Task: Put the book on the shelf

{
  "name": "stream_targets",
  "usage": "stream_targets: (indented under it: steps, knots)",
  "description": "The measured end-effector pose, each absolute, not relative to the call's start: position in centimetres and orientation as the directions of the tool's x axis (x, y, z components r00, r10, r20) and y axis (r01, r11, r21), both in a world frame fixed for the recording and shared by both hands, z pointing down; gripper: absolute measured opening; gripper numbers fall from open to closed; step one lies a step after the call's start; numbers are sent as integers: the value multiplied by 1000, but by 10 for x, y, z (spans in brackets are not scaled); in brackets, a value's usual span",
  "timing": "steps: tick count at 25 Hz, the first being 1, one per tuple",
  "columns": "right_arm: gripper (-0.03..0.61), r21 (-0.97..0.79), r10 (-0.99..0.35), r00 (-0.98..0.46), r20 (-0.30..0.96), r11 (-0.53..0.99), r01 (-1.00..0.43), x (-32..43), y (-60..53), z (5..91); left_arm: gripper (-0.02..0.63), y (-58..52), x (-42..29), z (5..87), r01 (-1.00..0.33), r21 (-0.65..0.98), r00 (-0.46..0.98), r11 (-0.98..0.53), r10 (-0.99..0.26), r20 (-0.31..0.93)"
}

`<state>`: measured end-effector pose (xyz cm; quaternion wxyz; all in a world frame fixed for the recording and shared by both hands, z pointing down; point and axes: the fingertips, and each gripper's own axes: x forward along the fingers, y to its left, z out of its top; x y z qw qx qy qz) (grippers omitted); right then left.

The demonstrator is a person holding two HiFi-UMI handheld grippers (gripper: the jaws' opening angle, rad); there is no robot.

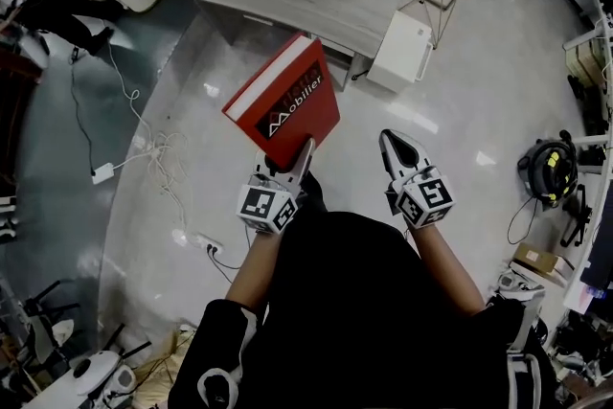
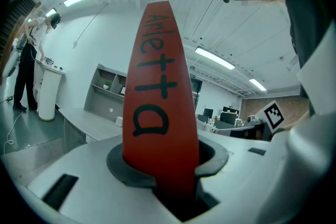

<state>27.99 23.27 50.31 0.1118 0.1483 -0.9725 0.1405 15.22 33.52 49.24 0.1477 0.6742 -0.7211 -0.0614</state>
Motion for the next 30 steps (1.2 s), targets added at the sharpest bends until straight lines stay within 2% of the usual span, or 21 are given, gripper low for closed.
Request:
stream_targets:
  steps: [15, 25, 30]
  knots:
    - [0, -216, -268, -920, 288, 917, -335, 81, 166, 486, 169, 258, -36, 481, -932, 353, 124, -82, -987, 98]
    - [0, -203, -296, -897, 329, 905, -373, 16, 162, 490, 169, 236, -115, 485, -914, 380, 188, -141, -978, 89]
    - [0, -186, -294, -884, 362, 907, -378, 20, 158, 500, 169, 230, -121, 486, -910, 384, 195, -157, -979, 63]
